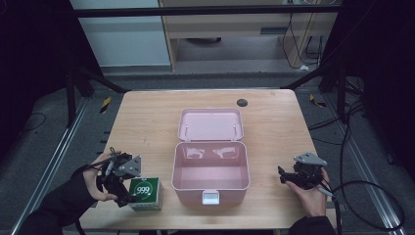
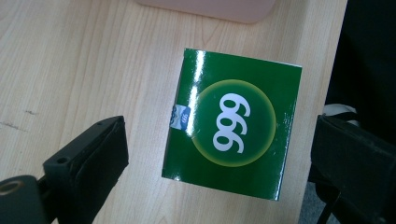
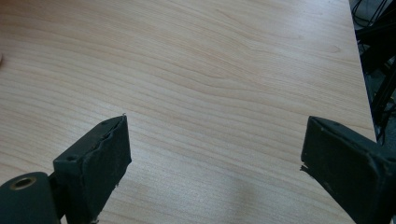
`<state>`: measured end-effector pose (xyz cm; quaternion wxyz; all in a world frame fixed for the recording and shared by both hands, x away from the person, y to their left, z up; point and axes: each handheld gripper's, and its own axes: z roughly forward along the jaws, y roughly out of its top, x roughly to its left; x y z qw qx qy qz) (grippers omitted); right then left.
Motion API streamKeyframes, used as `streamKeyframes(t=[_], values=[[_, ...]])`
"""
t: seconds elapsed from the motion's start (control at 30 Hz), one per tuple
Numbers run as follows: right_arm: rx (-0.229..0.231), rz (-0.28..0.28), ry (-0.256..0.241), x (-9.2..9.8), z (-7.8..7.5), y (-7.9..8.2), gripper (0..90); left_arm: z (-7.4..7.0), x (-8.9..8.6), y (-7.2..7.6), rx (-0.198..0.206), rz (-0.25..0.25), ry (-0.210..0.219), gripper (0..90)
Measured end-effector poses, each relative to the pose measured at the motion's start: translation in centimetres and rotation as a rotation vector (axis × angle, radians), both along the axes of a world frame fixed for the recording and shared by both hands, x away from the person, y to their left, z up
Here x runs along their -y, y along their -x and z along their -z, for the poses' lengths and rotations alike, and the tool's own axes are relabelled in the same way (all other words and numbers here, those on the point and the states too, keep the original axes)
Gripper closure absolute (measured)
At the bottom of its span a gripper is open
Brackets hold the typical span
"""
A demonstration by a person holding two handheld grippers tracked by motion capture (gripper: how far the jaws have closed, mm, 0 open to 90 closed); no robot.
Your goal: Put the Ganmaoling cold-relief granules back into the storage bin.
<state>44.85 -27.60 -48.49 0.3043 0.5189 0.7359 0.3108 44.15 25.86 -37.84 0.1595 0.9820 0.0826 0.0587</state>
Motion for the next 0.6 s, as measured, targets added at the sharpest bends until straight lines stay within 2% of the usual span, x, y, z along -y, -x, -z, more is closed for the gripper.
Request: streamKeyframes(t=[0.23,0.6], values=[[-0.004,0.001,0.002,0.0,0.0,0.0,8.3,0.6,0.7,-0.2,-0.004,0.023,-0.028,3.6],[-0.009,-0.002,0.007,0.0,0.2,-0.1,8.0,2.1,1.8,-0.5,-0.032,0.056,-0.073,3.9]])
